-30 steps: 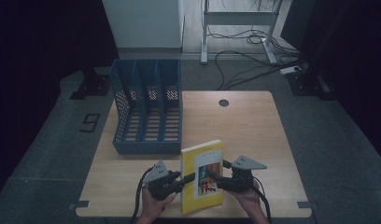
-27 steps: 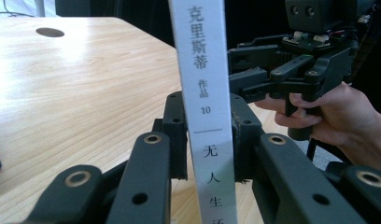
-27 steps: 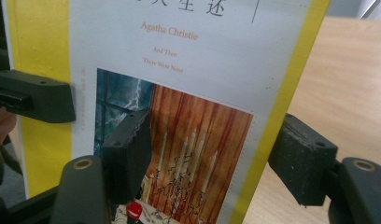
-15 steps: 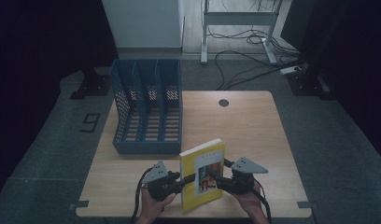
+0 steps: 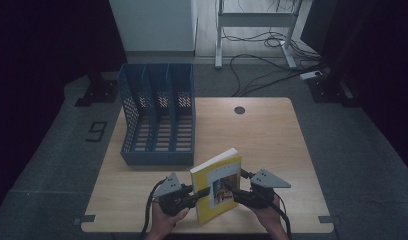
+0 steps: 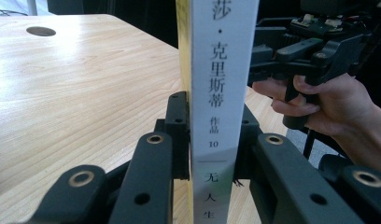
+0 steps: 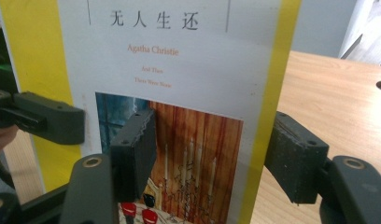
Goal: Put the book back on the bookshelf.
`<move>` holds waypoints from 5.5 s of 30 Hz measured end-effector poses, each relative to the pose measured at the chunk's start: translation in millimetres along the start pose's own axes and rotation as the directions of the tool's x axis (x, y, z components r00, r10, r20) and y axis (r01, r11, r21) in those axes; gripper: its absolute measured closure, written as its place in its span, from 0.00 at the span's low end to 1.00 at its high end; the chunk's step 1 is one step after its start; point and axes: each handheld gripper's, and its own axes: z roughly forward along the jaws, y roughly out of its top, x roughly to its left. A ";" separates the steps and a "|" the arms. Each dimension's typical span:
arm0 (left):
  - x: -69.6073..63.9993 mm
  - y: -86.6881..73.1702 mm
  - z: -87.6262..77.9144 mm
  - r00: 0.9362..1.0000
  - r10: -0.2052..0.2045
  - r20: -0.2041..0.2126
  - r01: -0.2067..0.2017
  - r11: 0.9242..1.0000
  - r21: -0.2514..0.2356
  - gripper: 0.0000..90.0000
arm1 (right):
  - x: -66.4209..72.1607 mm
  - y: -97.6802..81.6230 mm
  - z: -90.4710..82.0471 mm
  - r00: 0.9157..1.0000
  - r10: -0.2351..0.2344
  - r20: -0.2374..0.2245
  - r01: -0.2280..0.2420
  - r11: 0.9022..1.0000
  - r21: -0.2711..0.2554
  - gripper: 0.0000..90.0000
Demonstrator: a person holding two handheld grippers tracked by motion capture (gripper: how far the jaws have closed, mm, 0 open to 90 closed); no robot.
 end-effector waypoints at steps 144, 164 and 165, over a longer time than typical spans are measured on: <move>41.3 14.8 -67.3 0.971 -0.228 -0.066 0.209 0.952 -0.223 0.84 | -50.7 -63.7 39.7 0.987 0.055 0.154 -0.102 0.941 0.322 0.42; 37.8 25.6 -79.9 0.970 -0.237 -0.045 0.215 0.935 -0.281 0.84 | -54.0 -71.8 40.7 0.977 -0.027 0.210 -0.053 0.929 0.366 0.41; 37.8 25.6 -79.9 0.970 -0.237 -0.045 0.215 0.935 -0.281 0.84 | -55.0 -71.9 39.8 0.977 -0.019 0.212 -0.061 0.929 0.364 0.40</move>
